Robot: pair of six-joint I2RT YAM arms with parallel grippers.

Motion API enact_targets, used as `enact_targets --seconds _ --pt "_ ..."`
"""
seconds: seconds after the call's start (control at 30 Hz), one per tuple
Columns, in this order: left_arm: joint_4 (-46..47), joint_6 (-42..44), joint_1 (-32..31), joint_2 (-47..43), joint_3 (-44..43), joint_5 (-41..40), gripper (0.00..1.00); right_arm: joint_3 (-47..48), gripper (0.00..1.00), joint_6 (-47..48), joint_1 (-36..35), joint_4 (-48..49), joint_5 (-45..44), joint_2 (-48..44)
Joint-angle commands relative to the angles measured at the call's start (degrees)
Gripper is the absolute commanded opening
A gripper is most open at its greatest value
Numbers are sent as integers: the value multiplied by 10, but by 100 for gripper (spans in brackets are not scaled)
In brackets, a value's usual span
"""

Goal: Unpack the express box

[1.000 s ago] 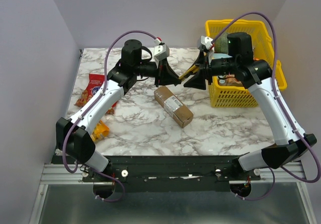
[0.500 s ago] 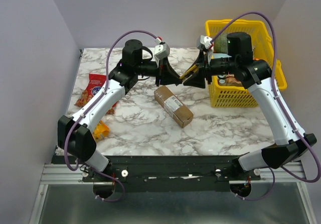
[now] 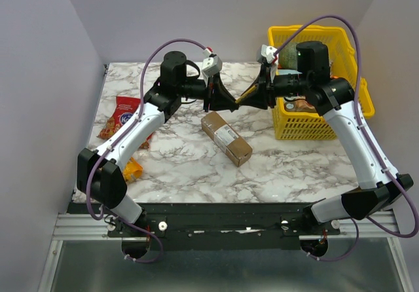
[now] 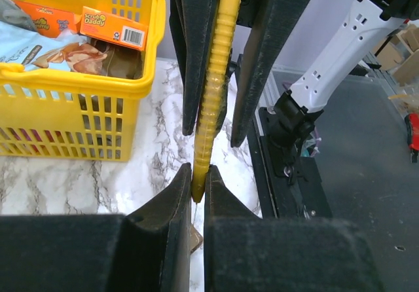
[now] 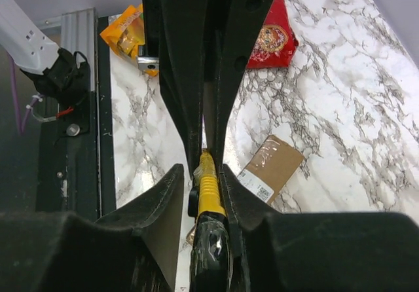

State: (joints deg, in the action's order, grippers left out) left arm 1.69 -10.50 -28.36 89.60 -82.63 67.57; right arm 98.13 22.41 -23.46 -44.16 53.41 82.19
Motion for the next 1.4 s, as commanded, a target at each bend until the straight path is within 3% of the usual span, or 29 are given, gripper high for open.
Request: enact_targets --seconds 0.0,0.07,0.1,0.13,0.17,0.27,0.33,0.37,0.47,0.6,0.67,0.73,0.77,0.9,1.07,1.23,1.37 --pt "31 -15 -2 3 -2 -28 0 -7 29 22 -17 -32 -6 6" --pt "14 2 -1 2 -5 -32 0 -16 15 34 -16 -41 -33 4" --pt "4 10 0 1 -7 -38 0 -20 4 33 -16 -40 -45 2" --pt "-8 21 1 0 -10 -52 0 -24 0 32 -16 -40 -57 0" --pt "-33 33 2 -1 -10 -66 11 -33 0 34 -16 -39 -78 -3" --pt "-83 54 17 -7 -5 -124 29 -49 0 26 -16 -19 -97 -22" --pt "-84 34 44 -13 14 -139 33 -80 0 3 -16 13 -109 -46" --pt "-72 22 55 -14 21 -145 36 -96 0 -61 -16 58 -150 -54" --pt "-64 -8 91 -14 41 -190 39 -104 1 -125 -16 70 -173 -53" --pt "-123 42 101 10 23 -244 42 -94 0 -52 -16 25 -68 -50" --pt "-160 78 102 30 8 -263 43 -88 0 -50 -16 23 -59 -43" --pt "-185 101 103 58 -8 -282 43 -96 0 -68 -17 47 -87 -45" --pt "-207 122 103 72 -15 -283 41 -113 0 -93 -18 81 -142 -47" --pt "-271 116 112 156 -84 -260 32 -115 1 -116 -25 94 -222 -29" --pt "-90 13 131 172 -16 -198 35 -70 0 -132 -28 34 -240 -8" --pt "-20 -76 131 203 11 -211 35 -132 0 -205 -28 48 -339 -31" --pt "46 -108 130 212 55 -199 37 -162 1 -146 -28 49 -278 -45"
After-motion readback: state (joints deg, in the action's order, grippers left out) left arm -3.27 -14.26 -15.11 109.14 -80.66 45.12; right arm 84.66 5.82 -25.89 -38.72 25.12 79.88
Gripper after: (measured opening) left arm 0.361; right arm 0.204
